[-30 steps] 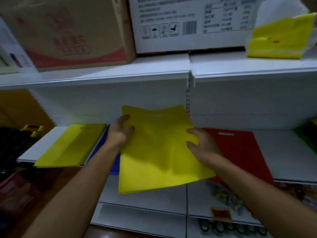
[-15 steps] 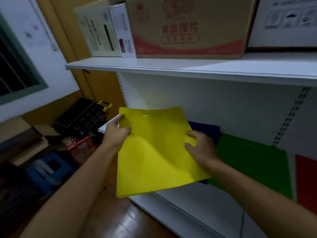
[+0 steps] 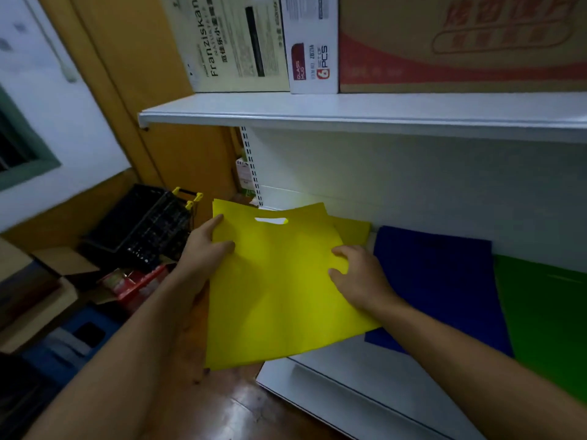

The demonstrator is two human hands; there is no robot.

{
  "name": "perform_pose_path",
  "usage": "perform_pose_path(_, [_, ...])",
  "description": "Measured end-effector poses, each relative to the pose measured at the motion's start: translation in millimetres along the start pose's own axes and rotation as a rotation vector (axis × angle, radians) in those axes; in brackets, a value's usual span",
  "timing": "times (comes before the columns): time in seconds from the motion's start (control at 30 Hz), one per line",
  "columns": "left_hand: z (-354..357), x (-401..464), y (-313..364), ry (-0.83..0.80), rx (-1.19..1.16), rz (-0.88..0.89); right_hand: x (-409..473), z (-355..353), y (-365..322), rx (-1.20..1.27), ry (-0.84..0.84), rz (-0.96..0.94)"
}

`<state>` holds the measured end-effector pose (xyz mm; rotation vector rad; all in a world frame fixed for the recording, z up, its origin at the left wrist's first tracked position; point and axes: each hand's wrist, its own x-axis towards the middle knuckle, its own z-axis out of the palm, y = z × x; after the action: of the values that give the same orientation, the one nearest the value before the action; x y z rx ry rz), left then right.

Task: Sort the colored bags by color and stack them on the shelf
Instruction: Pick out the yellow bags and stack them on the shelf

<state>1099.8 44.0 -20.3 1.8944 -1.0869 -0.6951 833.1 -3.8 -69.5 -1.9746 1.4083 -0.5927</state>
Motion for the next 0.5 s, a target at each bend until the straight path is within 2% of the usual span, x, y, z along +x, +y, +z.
perform_pose_path(0.23, [27.0,82.5,-17.0,-0.136,0.094,0.047,44.0,16.4,25.7,-0.053,-0.038,0.113])
perform_pose_path(0.5, [93.4,159.0,-35.8,-0.115,0.181,0.073,78.5,26.2,72.8,-0.132,-0.053,0.222])
